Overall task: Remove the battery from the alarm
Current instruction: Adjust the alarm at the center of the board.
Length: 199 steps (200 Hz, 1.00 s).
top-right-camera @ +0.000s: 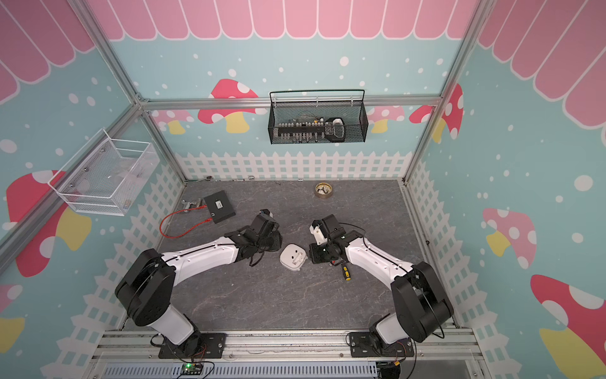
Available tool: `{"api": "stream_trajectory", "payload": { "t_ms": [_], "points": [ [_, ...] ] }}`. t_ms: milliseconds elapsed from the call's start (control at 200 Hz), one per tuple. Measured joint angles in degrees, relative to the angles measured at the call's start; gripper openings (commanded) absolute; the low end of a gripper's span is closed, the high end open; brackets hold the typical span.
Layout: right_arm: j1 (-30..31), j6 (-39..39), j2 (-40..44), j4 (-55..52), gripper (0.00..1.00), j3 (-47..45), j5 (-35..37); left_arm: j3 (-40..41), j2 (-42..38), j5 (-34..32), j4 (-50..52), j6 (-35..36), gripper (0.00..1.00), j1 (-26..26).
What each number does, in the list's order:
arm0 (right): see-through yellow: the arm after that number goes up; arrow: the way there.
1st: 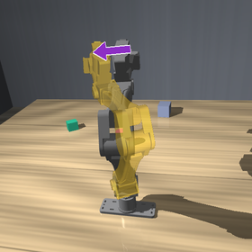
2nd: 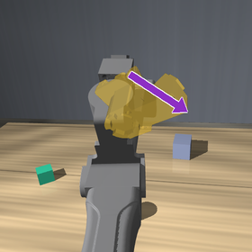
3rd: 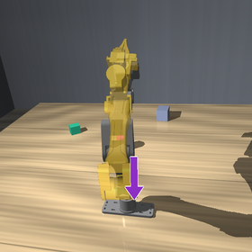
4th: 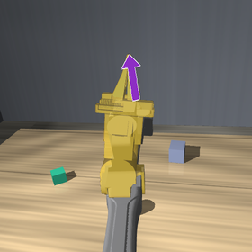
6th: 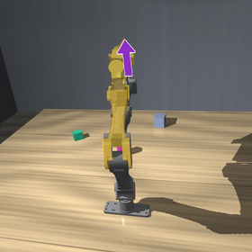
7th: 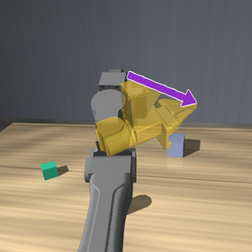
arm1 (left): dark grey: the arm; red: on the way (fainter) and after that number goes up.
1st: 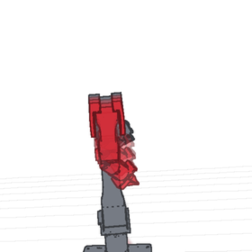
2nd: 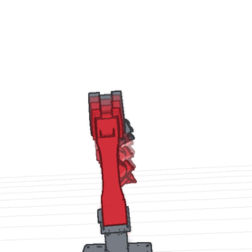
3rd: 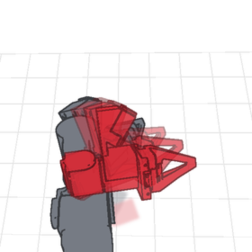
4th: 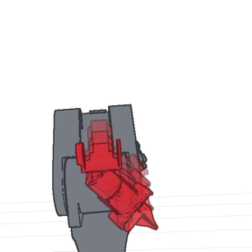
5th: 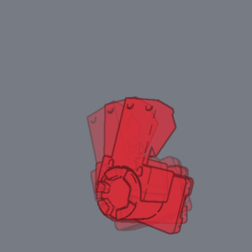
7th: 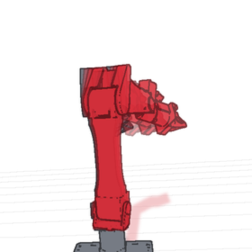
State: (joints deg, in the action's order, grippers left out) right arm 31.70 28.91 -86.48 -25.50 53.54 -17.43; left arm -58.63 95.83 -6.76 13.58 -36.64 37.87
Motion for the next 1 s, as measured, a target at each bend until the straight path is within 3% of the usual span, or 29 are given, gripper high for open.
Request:
{"api": "stream_trajectory", "payload": {
  "t_ms": [660, 996],
  "points": [
    [2.2, -0.4, -11.2, 2.2, 0.22, 6.3, 2.2, 4.8, 2.9, 7.8, -6.8, -2.7, 0.4, -0.3],
    [2.2, -2.1, -13.3, 1.0, 0.27, 10.9, 4.2, 9.0, -0.2, 9.8, -8.5, -4.7, 0.4, -0.3]
  ]
}}
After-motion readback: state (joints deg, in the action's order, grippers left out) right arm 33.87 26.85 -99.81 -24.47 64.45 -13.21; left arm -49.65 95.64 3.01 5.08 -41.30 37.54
